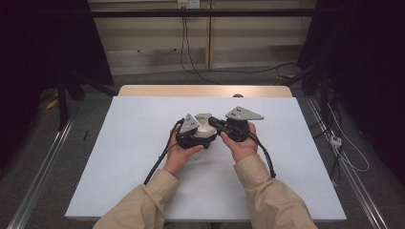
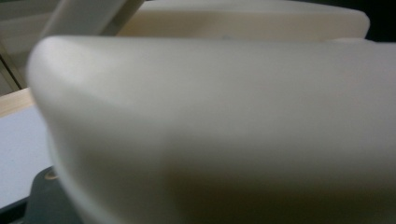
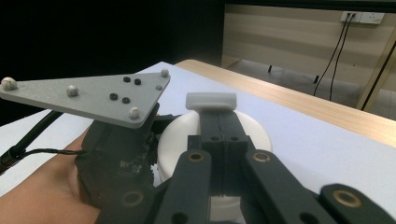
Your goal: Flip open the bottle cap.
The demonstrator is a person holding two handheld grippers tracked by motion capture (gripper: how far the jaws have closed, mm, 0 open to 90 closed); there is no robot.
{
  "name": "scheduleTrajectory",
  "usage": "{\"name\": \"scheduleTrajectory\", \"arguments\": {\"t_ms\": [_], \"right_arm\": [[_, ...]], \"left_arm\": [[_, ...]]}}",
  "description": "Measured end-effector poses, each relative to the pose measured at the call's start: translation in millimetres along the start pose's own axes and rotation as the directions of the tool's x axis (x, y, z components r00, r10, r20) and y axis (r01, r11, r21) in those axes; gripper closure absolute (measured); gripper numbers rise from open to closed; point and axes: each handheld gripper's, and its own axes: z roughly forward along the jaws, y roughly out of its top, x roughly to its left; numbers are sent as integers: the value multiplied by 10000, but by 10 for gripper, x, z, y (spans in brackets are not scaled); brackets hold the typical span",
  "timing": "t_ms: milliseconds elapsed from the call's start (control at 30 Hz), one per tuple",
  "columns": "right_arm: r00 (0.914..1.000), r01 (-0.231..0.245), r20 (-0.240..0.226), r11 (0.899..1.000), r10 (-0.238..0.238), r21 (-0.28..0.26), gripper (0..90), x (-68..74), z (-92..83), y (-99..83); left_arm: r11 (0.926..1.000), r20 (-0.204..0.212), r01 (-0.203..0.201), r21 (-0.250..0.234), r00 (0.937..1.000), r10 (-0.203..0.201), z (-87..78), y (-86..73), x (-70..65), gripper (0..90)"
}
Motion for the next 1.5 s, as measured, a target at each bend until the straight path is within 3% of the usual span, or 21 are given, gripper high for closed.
{"name": "scheduleTrajectory", "arguments": {"t_ms": [900, 933, 1000, 1500], "right_arm": [[9997, 254, 63, 9997, -253, -15, 900, 1, 99, 119], [9997, 254, 35, 9997, -253, -23, 900, 1, 105, 126], [9996, 283, 68, 9996, -283, -39, 900, 3, 119, 143], [9975, 679, 190, 9977, -680, 53, 900, 25, 193, 241]], "left_arm": [[9999, -3, -100, 13, 10000, 100, -1, 1, 2, 187], [9999, -179, -102, 1, 9998, 102, -6, 1, -3, 187], [10000, -16, -24, -11, 10000, 24, 0, 0, -1, 187], [10000, -13, -27, -9, 10000, 27, 0, 0, -1, 187]]}}
